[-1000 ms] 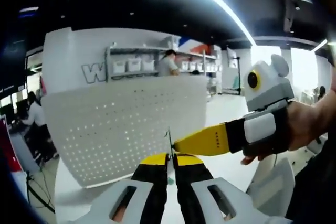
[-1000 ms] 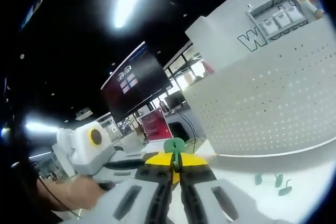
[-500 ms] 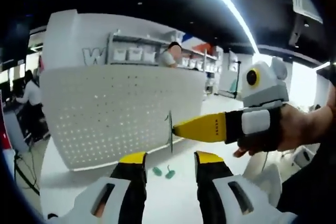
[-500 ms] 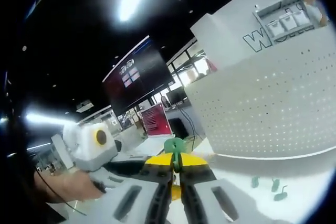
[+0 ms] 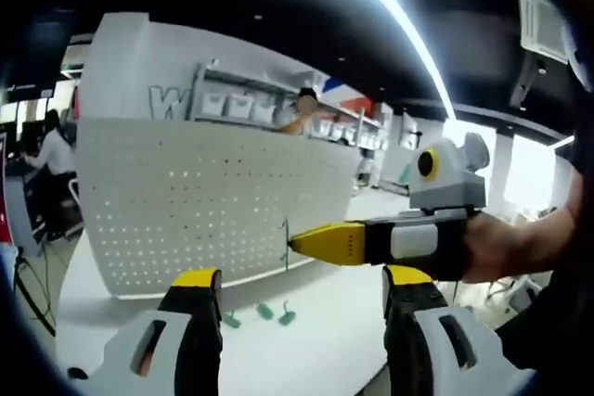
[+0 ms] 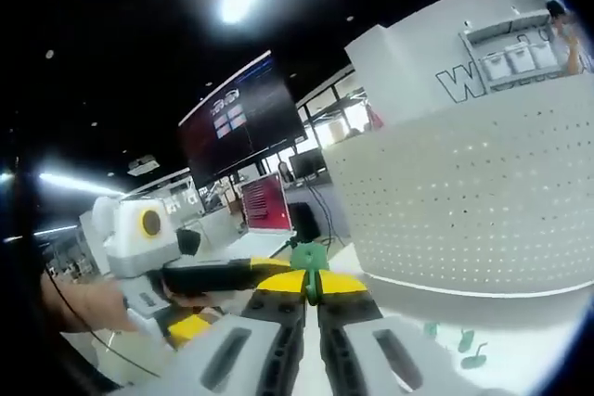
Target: Insert the hook assembly into the mounting plate slot until the hook locks in place.
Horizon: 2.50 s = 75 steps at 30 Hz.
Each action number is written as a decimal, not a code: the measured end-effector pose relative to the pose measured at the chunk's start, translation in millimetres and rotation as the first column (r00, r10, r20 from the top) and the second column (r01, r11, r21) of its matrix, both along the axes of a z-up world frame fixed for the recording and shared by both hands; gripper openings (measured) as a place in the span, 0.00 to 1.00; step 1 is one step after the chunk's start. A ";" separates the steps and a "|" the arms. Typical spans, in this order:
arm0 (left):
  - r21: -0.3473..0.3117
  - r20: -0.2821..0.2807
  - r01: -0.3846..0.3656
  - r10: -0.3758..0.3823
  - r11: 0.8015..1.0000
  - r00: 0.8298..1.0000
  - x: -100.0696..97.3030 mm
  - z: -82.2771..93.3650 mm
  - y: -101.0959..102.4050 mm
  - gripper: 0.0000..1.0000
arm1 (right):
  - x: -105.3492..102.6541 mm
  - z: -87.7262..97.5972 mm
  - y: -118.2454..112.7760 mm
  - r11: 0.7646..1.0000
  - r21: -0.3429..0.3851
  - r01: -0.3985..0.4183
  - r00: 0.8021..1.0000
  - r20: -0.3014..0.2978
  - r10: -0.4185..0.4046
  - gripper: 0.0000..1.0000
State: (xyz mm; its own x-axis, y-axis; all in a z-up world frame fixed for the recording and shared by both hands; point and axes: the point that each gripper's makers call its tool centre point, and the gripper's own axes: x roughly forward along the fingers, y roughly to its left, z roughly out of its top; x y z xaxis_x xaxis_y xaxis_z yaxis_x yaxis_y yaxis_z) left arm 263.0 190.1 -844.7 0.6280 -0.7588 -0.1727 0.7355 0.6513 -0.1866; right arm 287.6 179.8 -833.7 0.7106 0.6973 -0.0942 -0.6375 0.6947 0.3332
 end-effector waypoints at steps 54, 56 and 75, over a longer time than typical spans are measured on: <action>-0.066 -0.042 -0.080 0.077 0.995 0.996 14.0 -4.2 18.3 0.97 | 138.5 9.7 -122.0 0.746 -0.109 0.657 0.738 0.301 -0.605 0.01; -0.064 -0.044 -0.082 0.079 0.995 0.996 15.2 -5.2 19.5 0.97 | 145.9 12.6 -125.5 0.737 -0.096 0.669 0.726 0.299 -0.620 0.01; -0.039 -0.068 -0.107 0.104 0.994 0.992 33.5 -17.6 34.2 0.98 | 202.6 35.5 -128.5 0.705 -0.005 0.709 0.675 0.295 -0.676 0.01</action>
State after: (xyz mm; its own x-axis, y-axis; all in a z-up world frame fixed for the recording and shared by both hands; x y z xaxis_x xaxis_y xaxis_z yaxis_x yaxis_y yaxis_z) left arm 296.4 224.3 -862.2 0.6932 -0.6966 -0.1852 0.6485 0.7149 -0.2615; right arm 490.2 51.3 -798.2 0.9932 -0.0091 0.1165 -0.0057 0.9919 0.1266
